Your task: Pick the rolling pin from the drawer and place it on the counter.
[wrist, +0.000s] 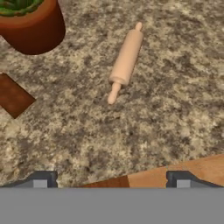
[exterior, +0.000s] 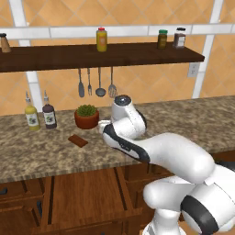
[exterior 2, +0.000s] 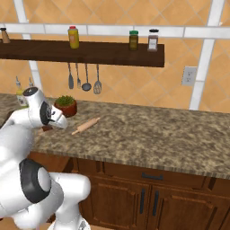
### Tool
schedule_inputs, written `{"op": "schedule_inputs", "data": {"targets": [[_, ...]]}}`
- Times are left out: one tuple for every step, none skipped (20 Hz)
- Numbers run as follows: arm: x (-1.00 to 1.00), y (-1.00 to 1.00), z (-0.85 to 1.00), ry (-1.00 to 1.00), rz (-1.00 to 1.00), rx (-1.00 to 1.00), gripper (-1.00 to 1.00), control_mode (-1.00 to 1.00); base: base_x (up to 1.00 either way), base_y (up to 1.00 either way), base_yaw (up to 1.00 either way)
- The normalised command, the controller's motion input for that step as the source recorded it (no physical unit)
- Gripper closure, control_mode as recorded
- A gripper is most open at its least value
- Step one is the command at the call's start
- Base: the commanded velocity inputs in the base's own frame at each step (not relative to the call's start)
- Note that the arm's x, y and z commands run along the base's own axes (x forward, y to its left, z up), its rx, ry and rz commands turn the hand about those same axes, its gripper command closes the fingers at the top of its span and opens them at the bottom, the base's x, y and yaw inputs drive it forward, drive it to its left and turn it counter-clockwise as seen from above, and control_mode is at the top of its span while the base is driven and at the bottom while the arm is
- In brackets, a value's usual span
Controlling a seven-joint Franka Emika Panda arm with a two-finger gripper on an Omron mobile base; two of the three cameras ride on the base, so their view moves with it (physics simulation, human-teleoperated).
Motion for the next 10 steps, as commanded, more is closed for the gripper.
{"op": "schedule_inputs", "data": {"targets": [[-0.7, -0.37, 0.0, -0.1, 0.0, 0.29, -1.0, -1.0, 0.0, 0.0, 0.0], [-0.74, -0.51, 0.0, -0.15, 0.0, 0.29, -1.0, -1.0, 0.0, 0.0, 0.0], [-0.54, -0.79, -0.02, -0.15, 0.0, 0.35, -1.0, -1.0, 0.0, 0.0, 0.0], [-0.32, -0.74, -0.08, -0.06, 0.0, 0.31, -1.0, -1.0, 0.0, 0.0, 0.0], [-0.28, -0.56, -0.06, -0.02, 0.01, 0.25, -1.0, -1.0, 0.0, 0.0, 0.0], [-0.31, -0.29, -0.01, -0.04, 0.04, 0.14, -1.0, -1.0, 0.0, 0.0, 0.0], [-0.35, -0.18, -0.06, -0.06, 0.04, 0.06, -1.0, -1.0, 0.0, 0.0, 0.0], [-0.17, -0.07, -0.07, 0.0, 0.0, 0.0, -1.0, -1.0, 0.0, 0.0, 0.0], [-0.26, -0.04, -0.09, 0.0, 0.0, 0.0, -1.0, -1.0, 0.0, 0.0, 0.0], [-0.3, 0.0, 0.0, 0.0, 0.0, 0.0, -1.0, -1.0, 0.0, 0.0, 0.0]]}}
